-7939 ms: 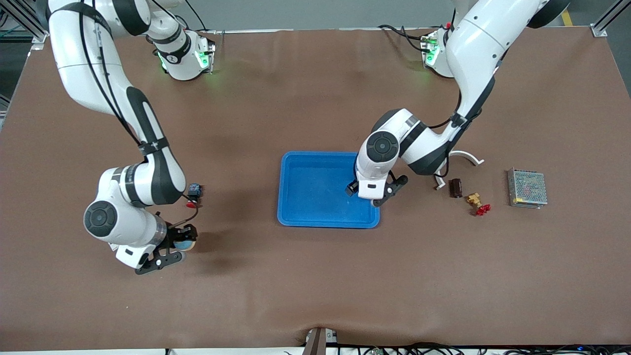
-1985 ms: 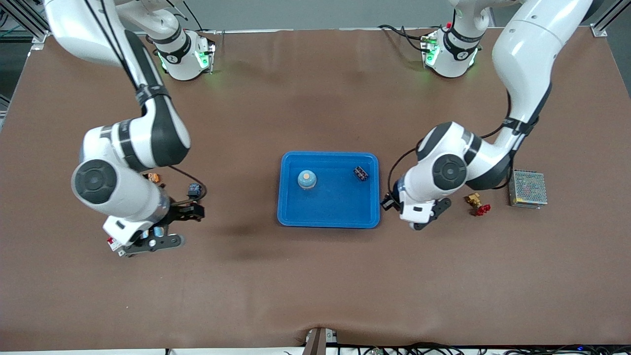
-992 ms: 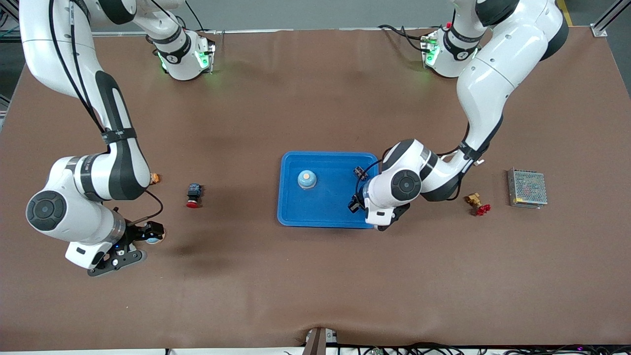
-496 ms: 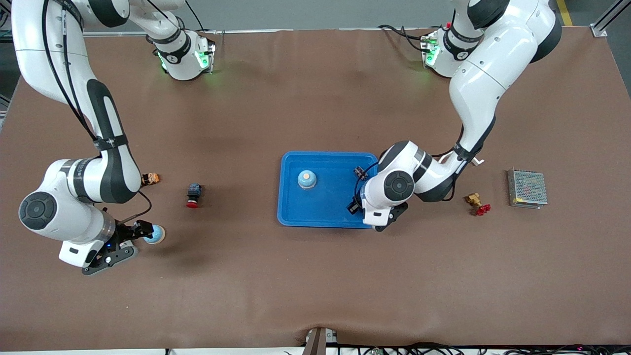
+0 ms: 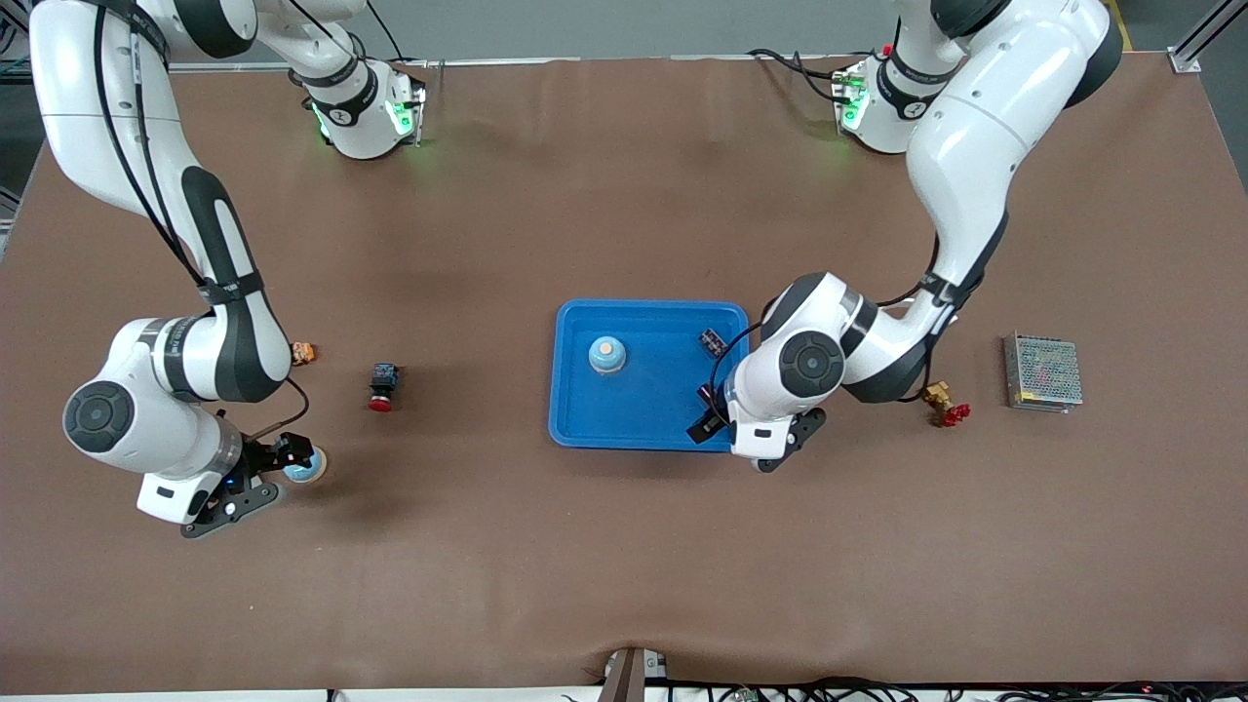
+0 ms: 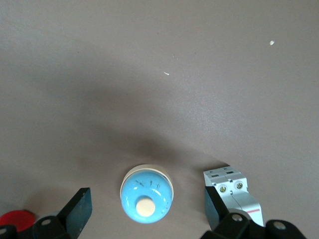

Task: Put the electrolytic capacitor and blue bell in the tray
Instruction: 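Release the capacitor in the tray while the right gripper grasps the bell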

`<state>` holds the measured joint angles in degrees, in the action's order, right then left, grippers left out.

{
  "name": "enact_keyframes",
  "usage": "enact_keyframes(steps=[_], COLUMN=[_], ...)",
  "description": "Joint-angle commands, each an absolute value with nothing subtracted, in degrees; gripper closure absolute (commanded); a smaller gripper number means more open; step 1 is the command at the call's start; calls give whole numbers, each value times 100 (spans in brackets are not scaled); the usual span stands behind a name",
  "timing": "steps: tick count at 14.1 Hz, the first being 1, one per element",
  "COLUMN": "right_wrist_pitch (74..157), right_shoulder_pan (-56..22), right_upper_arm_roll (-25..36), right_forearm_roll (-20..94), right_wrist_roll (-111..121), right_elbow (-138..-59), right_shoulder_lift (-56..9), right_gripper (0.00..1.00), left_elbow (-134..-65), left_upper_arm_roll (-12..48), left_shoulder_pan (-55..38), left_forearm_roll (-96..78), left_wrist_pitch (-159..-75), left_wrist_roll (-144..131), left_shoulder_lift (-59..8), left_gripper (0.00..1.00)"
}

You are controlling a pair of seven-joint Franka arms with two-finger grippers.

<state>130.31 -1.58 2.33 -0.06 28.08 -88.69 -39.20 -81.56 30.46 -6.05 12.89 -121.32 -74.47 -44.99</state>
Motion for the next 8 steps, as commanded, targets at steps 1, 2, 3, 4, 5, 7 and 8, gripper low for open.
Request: enact_keyframes(steps=[1, 2, 3, 4, 5, 7, 8], right_wrist_pitch=[13201, 13210, 13210, 13227, 13262, 13289, 13289], right_shoulder_pan=[0, 0, 17, 44, 53, 79, 79], right_upper_arm_roll=[114, 114, 114, 114, 114, 114, 106], right_forearm_roll=[-9, -9, -9, -9, -9, -9, -9], right_wrist_roll=[3050, 3050, 3085, 3189, 3225, 3243, 3243], right_elbow=[-9026, -9035, -9035, -9035, -9035, -9035, -9044], right_shoulder_lift=[-3885, -3893, -3894, -3920, -3955, -3981, -3990], right_gripper=[0, 0, 0, 0, 0, 0, 0], left_elbow=[-8226, -8235, -8235, -8244, -8244, -8253, -8253], left_upper_arm_roll=[2971, 2979, 2979, 2979, 2979, 2979, 2979], left_shoulder_pan=[-467, -344, -256, -133, -45, 210, 333], left_forearm_roll=[1309, 1301, 1301, 1301, 1301, 1301, 1301], left_wrist_pitch=[-11656, -11454, -11243, -11059, -10874, -10496, -10338], left_wrist_roll=[-6937, -6630, -6349, -6067, -5769, -5171, -4890], left_shoulder_lift=[-3852, -3693, -3517, -3359, -3210, -2954, -2831], left_gripper=[0, 0, 0, 0, 0, 0, 0])
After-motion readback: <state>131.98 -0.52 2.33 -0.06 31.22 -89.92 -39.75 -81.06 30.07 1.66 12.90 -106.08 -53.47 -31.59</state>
